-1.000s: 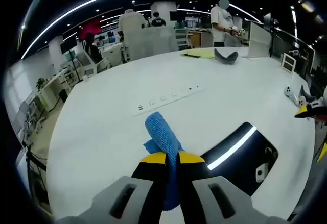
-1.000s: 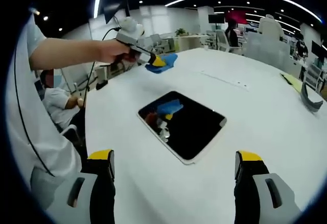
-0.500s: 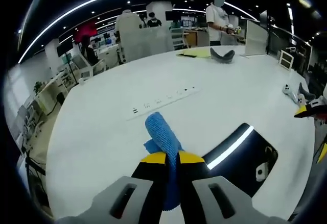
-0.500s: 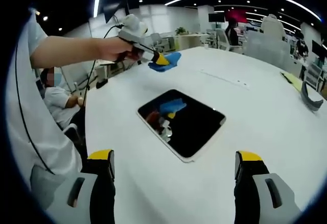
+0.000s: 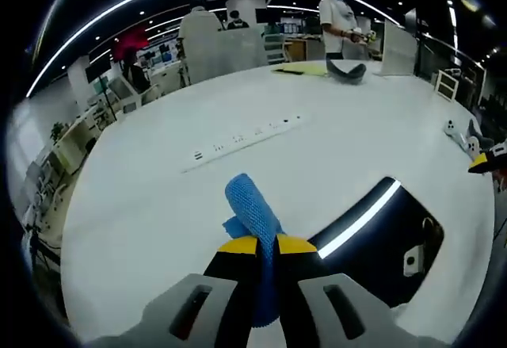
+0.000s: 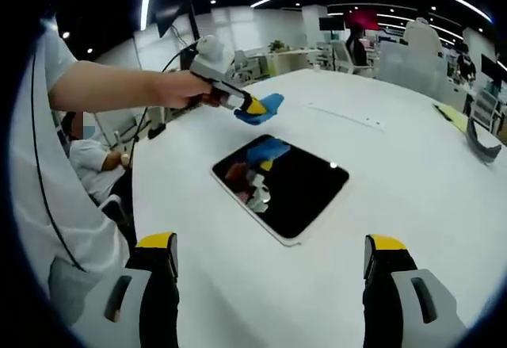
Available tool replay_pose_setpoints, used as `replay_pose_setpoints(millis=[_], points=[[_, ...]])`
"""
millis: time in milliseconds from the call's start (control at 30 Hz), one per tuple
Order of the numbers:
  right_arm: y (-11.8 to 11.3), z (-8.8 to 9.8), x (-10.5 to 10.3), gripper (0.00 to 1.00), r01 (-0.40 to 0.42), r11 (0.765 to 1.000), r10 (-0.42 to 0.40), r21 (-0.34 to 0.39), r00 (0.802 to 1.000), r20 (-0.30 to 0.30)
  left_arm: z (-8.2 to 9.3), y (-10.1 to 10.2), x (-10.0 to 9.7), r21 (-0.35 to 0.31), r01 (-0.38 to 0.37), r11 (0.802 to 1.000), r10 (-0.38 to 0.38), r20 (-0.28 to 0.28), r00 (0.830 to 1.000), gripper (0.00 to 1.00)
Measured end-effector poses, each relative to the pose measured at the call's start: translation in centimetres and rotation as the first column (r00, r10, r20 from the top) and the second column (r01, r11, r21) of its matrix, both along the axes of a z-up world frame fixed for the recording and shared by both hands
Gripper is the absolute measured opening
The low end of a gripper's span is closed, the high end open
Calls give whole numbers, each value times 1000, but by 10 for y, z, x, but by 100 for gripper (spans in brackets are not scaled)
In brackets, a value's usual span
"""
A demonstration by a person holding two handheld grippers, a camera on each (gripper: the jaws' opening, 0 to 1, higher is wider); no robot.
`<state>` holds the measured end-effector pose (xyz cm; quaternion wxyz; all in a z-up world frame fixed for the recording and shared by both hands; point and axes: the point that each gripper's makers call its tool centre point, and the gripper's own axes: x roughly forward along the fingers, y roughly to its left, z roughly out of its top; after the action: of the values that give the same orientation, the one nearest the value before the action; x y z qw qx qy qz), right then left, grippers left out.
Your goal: Wipe the mirror surface with the cleaning cloth until all visible marks leave the cleaned area.
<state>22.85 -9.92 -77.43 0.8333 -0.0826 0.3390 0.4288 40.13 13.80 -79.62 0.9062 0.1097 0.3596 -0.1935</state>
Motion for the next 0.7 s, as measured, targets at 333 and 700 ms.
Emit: replay_pose_setpoints(millis=[333, 700], points=[[-8, -4, 0, 97, 11, 1000, -11, -4, 1000, -16, -26, -4, 1, 8, -25, 1000, 26, -38, 999, 4], [-13, -7, -2, 97, 31, 1000, -31, 3, 999, -27, -40, 0, 0, -40, -111, 993, 108, -61, 992, 4]])
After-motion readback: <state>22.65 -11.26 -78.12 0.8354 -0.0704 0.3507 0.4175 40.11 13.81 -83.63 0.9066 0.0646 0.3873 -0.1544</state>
